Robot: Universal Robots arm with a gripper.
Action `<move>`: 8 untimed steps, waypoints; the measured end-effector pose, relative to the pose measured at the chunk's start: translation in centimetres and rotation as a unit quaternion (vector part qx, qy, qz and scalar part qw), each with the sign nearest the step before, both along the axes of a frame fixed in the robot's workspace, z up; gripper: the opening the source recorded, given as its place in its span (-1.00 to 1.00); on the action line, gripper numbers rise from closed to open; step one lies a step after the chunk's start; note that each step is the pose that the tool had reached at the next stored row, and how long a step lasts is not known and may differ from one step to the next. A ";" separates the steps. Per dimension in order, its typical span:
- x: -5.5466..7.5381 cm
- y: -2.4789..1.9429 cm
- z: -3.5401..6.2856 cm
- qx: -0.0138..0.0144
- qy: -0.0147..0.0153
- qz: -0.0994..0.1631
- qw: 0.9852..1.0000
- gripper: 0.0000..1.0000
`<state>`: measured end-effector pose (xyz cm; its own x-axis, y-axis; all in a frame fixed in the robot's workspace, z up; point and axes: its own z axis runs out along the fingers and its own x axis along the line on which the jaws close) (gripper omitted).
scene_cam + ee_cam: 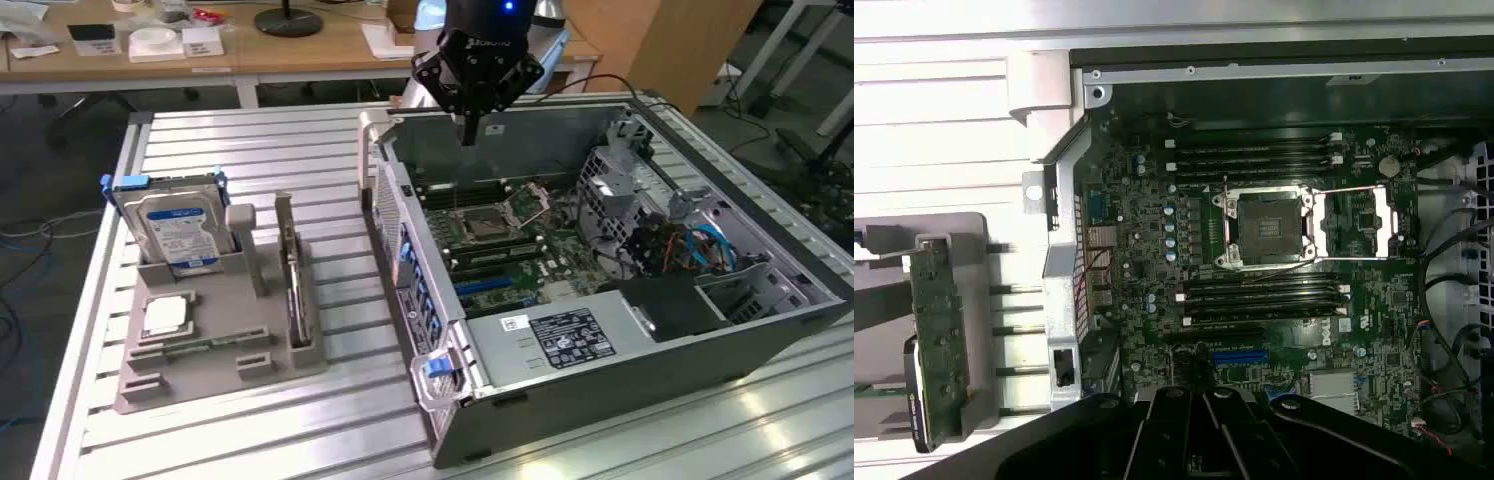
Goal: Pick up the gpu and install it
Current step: 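Reach for the gpu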
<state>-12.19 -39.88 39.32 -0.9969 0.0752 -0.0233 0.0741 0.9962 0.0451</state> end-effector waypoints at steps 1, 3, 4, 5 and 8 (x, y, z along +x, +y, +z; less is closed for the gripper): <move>0.0 0.00 0.00 0.000 0.000 0.000 1.000 -0.79; -0.1 0.00 0.01 0.000 0.000 0.000 1.000 -0.79; -0.1 0.00 0.00 0.000 0.000 0.000 1.000 -0.79; -0.2 0.00 0.01 0.000 0.000 0.000 1.000 -0.79; -0.4 0.00 0.00 0.000 0.000 0.000 1.000 -0.79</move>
